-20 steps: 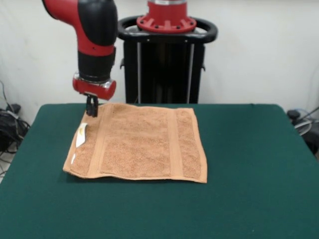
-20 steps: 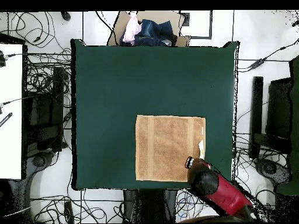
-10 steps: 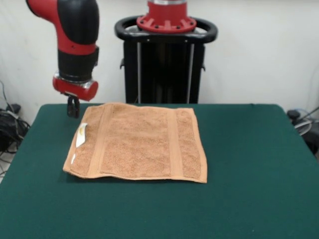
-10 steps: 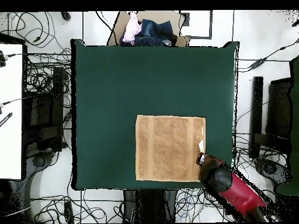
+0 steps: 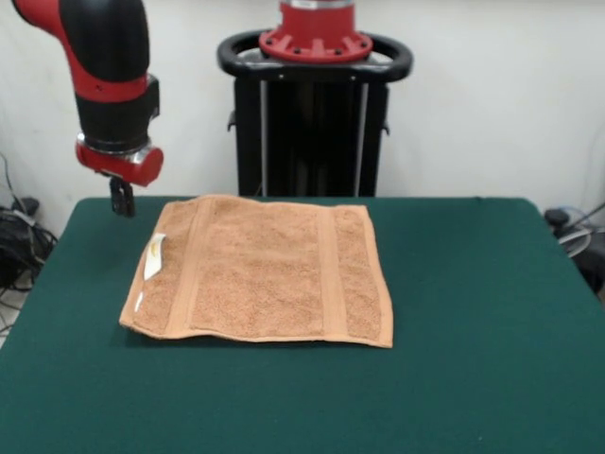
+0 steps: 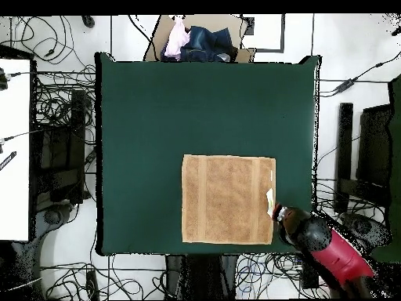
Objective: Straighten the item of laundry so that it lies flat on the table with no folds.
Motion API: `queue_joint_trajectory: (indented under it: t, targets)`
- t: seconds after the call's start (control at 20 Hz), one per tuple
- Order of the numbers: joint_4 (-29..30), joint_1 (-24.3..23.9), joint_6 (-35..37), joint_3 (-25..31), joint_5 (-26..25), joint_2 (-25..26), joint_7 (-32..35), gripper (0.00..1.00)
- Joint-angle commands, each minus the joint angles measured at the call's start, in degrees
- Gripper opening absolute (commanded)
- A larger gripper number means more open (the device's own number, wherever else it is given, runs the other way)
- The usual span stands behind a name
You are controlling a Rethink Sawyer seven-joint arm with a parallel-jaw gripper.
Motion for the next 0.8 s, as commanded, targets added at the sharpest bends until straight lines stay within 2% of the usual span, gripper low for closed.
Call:
queue_joint_trajectory:
  t: [0.05, 0.8]
  targets:
    - [-4.15, 1.02, 5.28, 7.69, 5.0, 0.39, 10.12, 0.0]
    - [-4.4, 3.66, 9.44, 6.97, 9.62, -0.97, 11.11, 0.0]
